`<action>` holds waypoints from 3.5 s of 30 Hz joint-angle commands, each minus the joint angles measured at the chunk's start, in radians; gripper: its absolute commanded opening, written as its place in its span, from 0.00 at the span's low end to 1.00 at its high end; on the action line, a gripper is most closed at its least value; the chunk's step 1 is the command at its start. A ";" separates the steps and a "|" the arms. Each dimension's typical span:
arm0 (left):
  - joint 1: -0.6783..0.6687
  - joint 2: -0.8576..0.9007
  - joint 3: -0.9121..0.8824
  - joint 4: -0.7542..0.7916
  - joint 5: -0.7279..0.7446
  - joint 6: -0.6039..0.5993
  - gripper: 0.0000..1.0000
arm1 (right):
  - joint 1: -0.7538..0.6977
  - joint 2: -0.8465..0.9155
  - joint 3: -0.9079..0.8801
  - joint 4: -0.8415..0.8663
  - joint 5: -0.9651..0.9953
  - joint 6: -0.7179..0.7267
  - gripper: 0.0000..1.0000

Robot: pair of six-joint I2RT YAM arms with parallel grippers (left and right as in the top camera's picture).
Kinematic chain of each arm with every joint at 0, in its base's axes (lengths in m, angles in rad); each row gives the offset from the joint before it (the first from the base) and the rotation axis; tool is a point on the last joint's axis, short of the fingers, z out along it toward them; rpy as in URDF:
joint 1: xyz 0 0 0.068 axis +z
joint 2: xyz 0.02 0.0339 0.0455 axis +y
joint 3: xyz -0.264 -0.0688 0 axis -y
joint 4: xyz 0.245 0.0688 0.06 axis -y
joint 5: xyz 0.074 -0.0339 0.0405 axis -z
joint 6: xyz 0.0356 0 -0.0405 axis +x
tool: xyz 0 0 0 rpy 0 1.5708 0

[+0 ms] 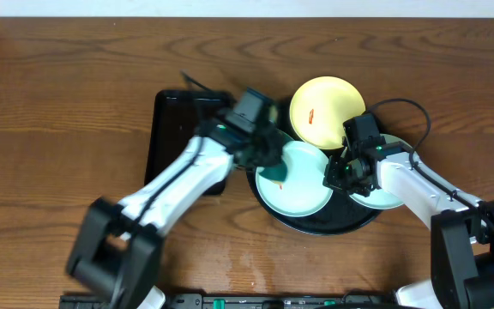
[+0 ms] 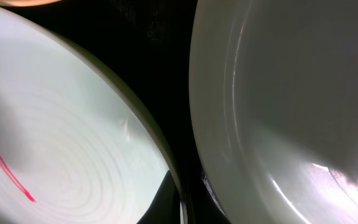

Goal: Clean dirty plates on tray and stack at the side
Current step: 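Scrub the held mint plate with the sponge in the left gripper, then return the sponge to the black rectangular tray with the left gripper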

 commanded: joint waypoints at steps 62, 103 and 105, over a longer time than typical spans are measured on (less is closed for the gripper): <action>-0.035 0.323 0.196 -0.303 -0.605 -0.021 0.07 | -0.002 0.019 -0.006 -0.005 0.074 0.019 0.01; 0.486 0.093 0.163 -0.392 -0.037 0.210 0.52 | -0.002 -0.051 0.091 -0.102 -0.042 -0.304 0.01; 0.486 0.058 0.165 -0.399 -0.037 0.210 0.57 | -0.002 -0.089 0.114 -0.117 -0.015 -0.307 0.01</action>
